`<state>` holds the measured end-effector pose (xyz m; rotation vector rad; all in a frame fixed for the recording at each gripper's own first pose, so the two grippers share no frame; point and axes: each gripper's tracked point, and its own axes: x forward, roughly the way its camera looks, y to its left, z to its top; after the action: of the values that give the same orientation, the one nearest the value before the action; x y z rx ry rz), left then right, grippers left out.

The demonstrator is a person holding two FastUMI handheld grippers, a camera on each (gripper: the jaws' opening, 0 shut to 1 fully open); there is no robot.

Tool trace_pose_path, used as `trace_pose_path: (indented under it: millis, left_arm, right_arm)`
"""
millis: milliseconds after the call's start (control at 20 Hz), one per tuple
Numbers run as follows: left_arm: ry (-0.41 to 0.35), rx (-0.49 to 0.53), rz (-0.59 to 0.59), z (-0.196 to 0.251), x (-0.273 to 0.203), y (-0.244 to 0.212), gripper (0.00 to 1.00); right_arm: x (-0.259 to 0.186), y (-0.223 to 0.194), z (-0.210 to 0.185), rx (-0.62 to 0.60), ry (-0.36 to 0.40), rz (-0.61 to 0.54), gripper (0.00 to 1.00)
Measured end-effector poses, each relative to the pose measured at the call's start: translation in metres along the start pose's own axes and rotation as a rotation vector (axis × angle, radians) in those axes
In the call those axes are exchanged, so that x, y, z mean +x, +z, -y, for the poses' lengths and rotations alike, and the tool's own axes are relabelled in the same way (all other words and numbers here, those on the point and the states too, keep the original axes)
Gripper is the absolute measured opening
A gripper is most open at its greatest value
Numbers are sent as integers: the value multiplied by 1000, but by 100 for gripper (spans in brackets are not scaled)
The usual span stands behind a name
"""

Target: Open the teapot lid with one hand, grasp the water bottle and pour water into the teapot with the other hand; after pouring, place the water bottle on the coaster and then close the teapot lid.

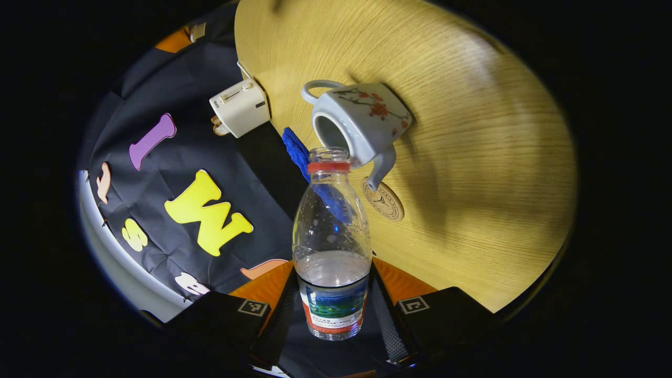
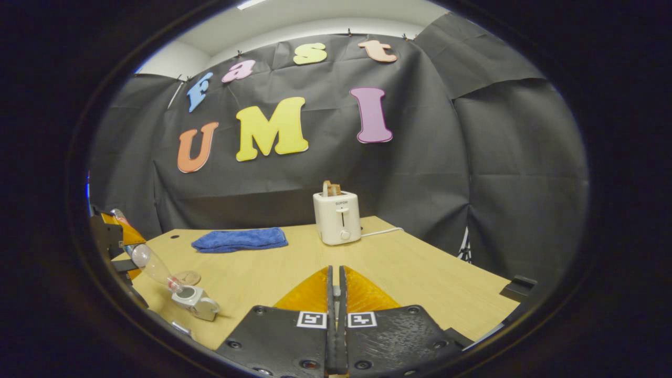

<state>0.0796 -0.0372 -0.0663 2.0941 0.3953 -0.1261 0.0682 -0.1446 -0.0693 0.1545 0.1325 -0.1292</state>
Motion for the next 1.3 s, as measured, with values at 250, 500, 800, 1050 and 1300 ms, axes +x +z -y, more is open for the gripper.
trace_pose_path:
  millis: [250,500,800,1050,1300]
  left_arm:
    - [-51,-265,90,17,9,3,75]
    - [-65,-726,145,11,29,-11,75]
    - [-87,-1394,204,-6,58,-14,75]
    - [-53,-1784,319,-24,80,-8,75]
    - [-34,-2041,411,-32,102,-4,76]
  right_arm:
    - [2,-2,4,5,-8,-8,0]
    - [4,-5,7,3,-22,-14,0]
    - [3,-15,-6,-27,-11,-25,0]
    - [3,-19,-16,-49,4,-25,0]
    - [6,-23,-16,-53,3,-32,0]
